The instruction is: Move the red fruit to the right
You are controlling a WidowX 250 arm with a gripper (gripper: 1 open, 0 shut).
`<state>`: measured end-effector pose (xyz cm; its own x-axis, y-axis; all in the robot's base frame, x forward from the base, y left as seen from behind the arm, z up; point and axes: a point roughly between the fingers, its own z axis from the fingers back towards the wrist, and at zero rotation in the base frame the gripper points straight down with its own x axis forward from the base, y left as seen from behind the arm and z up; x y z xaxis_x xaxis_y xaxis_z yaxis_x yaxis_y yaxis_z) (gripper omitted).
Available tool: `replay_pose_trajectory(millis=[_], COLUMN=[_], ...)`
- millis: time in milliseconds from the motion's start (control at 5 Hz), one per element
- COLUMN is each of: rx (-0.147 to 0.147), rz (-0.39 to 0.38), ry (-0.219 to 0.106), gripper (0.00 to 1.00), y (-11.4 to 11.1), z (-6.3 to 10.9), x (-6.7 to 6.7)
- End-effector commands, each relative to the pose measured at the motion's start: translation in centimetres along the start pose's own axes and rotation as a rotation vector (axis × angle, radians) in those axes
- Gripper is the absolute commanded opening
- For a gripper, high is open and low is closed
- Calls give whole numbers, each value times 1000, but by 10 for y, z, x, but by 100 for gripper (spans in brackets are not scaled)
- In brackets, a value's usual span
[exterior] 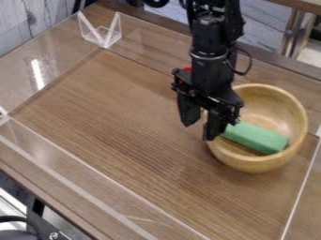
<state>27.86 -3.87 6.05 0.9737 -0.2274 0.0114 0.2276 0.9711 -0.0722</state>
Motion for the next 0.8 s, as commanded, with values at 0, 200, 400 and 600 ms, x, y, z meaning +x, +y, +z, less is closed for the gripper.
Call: replay_pose_trajectory(millis=[0,200,400,600], rx=[17,20,27,33], rz=[34,10,-16,4], ry=[-43,-39,-31,-29], gripper=[0,0,100,100], y=[6,11,14,22], z=[7,7,11,17], x=[8,5,-5,-14])
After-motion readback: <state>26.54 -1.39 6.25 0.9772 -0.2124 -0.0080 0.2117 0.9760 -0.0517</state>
